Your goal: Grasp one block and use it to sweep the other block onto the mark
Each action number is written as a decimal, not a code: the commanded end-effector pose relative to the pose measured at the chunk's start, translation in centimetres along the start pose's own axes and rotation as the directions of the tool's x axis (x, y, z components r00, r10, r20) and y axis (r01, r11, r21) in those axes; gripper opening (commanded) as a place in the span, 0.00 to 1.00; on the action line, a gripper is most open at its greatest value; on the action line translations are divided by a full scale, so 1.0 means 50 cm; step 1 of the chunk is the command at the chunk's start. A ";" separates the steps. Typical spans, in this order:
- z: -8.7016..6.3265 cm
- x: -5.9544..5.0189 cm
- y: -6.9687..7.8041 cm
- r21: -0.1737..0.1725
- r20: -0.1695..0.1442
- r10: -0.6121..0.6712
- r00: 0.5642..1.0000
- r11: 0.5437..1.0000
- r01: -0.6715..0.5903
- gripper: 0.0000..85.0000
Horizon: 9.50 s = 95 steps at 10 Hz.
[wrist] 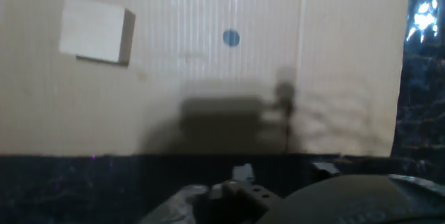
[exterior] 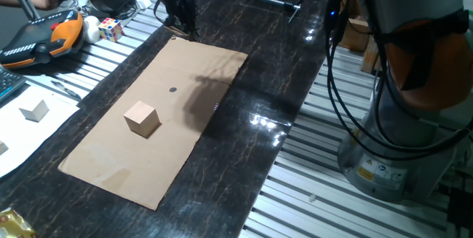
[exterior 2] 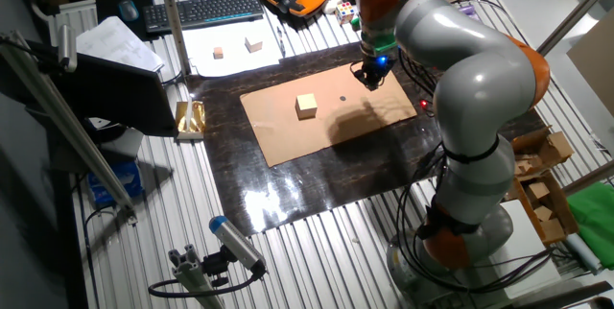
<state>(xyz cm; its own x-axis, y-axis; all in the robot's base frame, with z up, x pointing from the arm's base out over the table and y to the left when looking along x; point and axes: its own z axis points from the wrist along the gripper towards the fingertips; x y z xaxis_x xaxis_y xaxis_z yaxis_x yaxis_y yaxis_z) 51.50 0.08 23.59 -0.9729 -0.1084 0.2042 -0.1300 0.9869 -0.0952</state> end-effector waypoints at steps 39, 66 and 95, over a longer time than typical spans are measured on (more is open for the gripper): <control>0.101 -0.130 0.315 -0.148 0.095 0.195 0.976 0.972 -0.180 0.86; 0.244 -0.240 0.346 -0.167 0.241 0.286 0.927 0.954 -0.251 1.00; 0.234 -0.212 0.095 -0.062 0.223 0.215 0.951 0.977 -0.206 0.46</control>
<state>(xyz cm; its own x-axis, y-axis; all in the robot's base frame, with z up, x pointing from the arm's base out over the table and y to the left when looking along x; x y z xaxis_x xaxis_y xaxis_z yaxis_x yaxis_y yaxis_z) 58.96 4.46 9.52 -0.9956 0.0829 -0.0436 0.0859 0.9936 -0.0736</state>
